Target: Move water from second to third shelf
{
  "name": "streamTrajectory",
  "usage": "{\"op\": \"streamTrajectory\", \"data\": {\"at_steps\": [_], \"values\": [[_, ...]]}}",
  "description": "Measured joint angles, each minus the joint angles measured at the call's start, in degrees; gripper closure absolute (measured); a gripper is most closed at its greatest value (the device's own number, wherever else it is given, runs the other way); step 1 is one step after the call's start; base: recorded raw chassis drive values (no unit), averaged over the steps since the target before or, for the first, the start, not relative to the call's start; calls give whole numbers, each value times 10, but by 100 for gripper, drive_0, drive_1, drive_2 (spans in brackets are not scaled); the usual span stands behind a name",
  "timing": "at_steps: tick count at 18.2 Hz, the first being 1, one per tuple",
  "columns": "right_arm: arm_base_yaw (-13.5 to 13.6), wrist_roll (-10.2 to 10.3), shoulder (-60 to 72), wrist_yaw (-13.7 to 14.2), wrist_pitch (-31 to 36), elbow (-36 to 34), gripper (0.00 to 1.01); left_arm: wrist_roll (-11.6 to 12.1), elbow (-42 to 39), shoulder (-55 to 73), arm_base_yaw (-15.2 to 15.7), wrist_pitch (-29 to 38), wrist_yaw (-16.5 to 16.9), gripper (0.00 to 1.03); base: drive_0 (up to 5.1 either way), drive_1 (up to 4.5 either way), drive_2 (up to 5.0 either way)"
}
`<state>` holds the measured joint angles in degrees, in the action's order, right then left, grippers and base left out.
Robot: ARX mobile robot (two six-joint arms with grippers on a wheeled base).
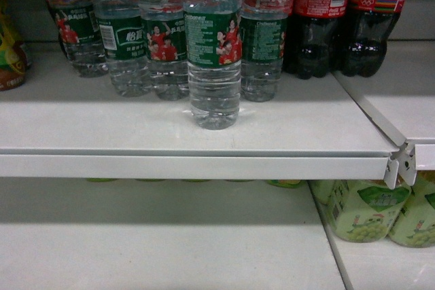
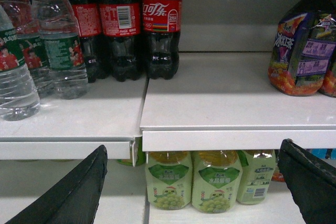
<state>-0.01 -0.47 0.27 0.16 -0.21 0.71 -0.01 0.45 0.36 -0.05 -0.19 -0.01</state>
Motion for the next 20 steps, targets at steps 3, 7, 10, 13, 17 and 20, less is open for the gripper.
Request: {"op": "streamTrajectory", "data": {"at_steps": [3, 7, 10, 13, 17, 20], "values": [[0, 0, 0, 0, 0, 0, 3, 0, 0, 0, 0, 0, 0, 5, 0, 0, 0], [0, 0, 0, 0, 0, 0, 3, 0, 0, 0, 0, 0, 0, 5, 0, 0, 0], [0, 0, 0, 0, 0, 0, 3, 0, 0, 0, 0, 0, 0, 5, 0, 0, 0], [0, 0, 0, 0, 0, 0, 3, 0, 0, 0, 0, 0, 0, 5, 0, 0, 0], [0, 0, 0, 0, 0, 0, 3, 0, 0, 0, 0, 0, 0, 5, 0, 0, 0], [27, 22, 49, 82, 5, 9, 3, 0, 0, 0, 0, 0, 0, 5, 0, 0, 0]]}}
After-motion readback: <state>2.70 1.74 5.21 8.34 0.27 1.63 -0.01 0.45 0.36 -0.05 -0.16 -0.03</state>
